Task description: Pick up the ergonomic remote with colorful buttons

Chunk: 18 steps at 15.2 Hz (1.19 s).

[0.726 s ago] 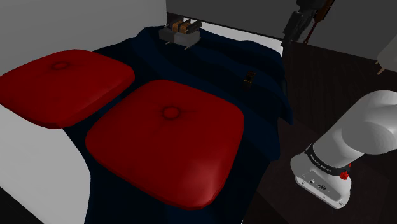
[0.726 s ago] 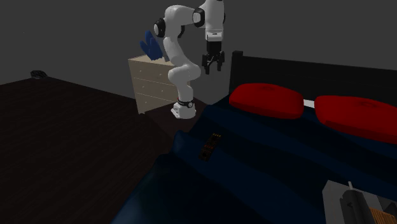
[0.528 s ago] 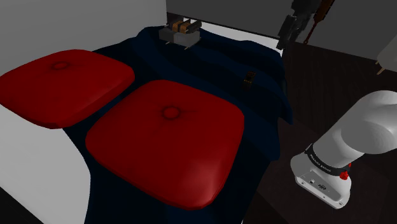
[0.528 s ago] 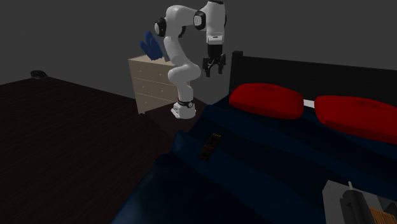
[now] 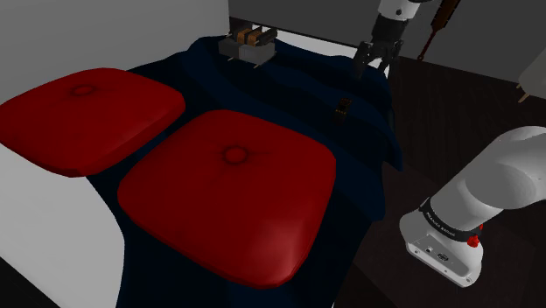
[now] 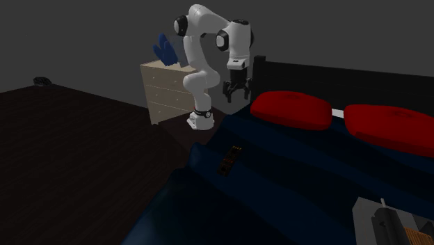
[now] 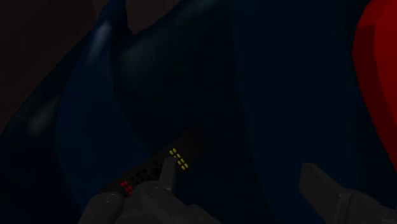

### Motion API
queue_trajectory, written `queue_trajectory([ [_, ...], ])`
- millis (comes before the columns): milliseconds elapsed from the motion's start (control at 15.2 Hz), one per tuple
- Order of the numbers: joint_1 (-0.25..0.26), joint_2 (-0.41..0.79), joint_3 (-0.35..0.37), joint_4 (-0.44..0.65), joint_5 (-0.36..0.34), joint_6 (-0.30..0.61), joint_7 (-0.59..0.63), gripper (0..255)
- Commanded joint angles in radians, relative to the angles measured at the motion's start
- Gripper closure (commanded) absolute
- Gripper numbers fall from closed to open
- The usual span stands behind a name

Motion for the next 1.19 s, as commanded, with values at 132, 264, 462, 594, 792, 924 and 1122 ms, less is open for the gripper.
queue_trajectory([
  [132, -0.036, 0.140, -0.005, 0.018, 0.006, 0.124, 0.102, 0],
  [264, -0.053, 0.207, -0.011, 0.030, 0.010, 0.179, 0.150, 0],
  [462, -0.077, 0.308, -0.023, 0.053, 0.016, 0.255, 0.219, 0],
  [594, -0.092, 0.375, -0.032, 0.073, 0.022, 0.303, 0.263, 0],
  [792, -0.112, 0.475, -0.049, 0.107, 0.035, 0.368, 0.325, 0],
  [924, -0.125, 0.541, -0.061, 0.132, 0.047, 0.408, 0.363, 0],
  [1122, -0.144, 0.639, -0.081, 0.174, 0.070, 0.462, 0.416, 0],
])
